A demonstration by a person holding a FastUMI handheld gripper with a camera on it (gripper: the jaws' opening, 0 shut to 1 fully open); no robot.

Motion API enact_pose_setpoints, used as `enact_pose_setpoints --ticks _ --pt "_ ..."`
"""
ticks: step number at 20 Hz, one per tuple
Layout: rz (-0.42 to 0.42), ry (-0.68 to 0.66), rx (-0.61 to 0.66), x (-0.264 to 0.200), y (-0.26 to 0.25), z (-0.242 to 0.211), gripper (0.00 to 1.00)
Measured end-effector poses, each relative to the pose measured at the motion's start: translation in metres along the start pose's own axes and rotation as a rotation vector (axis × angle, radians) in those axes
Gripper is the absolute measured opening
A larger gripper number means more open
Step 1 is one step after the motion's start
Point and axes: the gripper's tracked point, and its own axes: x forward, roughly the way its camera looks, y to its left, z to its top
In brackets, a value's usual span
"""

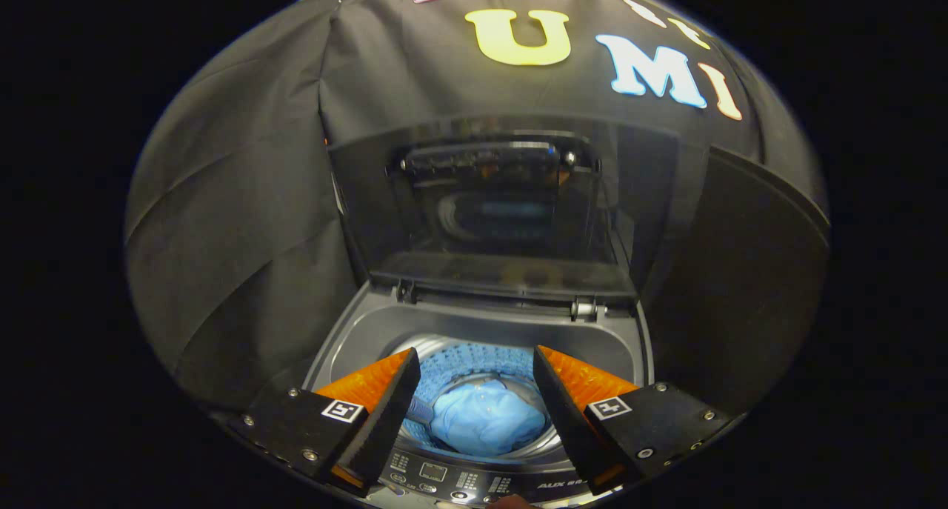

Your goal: Put the clothes into the washing machine and then close the washing machine lid.

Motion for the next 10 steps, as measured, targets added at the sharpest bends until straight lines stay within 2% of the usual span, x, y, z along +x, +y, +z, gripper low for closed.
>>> enact_pose_setpoints --ticks 10 --pt "-0.029 -0.271 -0.015 -0.016 -0.004 0.104 0.94"
